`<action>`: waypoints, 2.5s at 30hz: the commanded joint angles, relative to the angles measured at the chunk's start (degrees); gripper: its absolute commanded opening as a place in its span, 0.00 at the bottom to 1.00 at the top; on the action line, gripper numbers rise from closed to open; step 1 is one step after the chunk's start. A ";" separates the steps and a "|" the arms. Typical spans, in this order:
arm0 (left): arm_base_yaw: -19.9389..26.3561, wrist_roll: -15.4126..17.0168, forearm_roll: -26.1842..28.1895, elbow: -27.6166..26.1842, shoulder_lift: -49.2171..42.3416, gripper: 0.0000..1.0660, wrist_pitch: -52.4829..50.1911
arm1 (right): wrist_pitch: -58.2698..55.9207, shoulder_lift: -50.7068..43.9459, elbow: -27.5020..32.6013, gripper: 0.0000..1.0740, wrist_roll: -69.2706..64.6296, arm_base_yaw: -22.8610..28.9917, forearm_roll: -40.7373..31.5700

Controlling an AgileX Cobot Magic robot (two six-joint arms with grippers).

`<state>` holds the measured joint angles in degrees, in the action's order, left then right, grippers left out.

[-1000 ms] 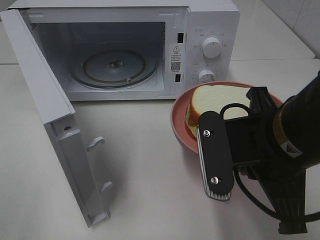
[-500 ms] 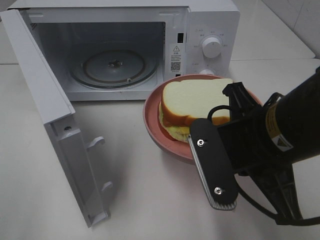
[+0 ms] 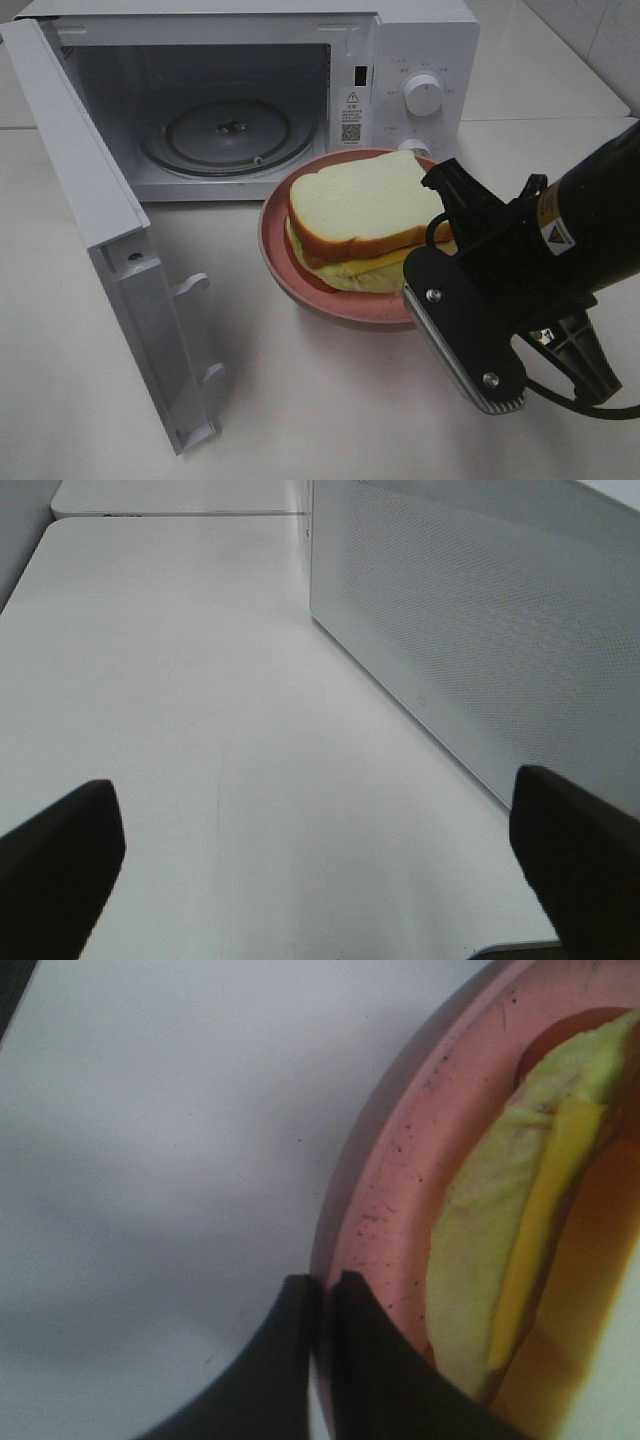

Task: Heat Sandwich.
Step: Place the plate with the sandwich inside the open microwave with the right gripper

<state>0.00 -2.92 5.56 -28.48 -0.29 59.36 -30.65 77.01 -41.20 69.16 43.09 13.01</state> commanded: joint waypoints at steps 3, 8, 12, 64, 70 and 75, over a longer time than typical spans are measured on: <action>-0.23 0.17 0.23 0.23 -1.49 0.99 -0.40 | 4.93 1.95 -0.29 0.00 5.39 -0.52 -0.74; -0.23 0.17 0.23 0.23 -1.49 0.99 -0.40 | 9.34 4.30 -0.52 0.00 7.39 -0.52 -1.43; -0.23 0.17 0.23 0.23 -1.49 0.99 -0.40 | 9.34 5.90 -2.12 0.00 7.79 -0.52 -1.95; -0.23 0.17 0.23 0.23 -1.49 0.99 -0.40 | -5.10 43.49 -53.40 0.00 11.23 -2.52 -13.01; -0.23 0.17 0.23 0.23 -1.49 0.99 -0.40 | -7.22 45.95 -57.93 0.01 8.42 -2.52 -10.08; -0.23 0.17 0.23 0.23 -1.49 0.99 -0.40 | -8.25 48.70 -62.80 0.01 6.02 -2.69 -7.85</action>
<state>0.00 -2.92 5.56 -28.48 -0.29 59.36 -39.94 126.05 -103.42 75.80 40.51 4.70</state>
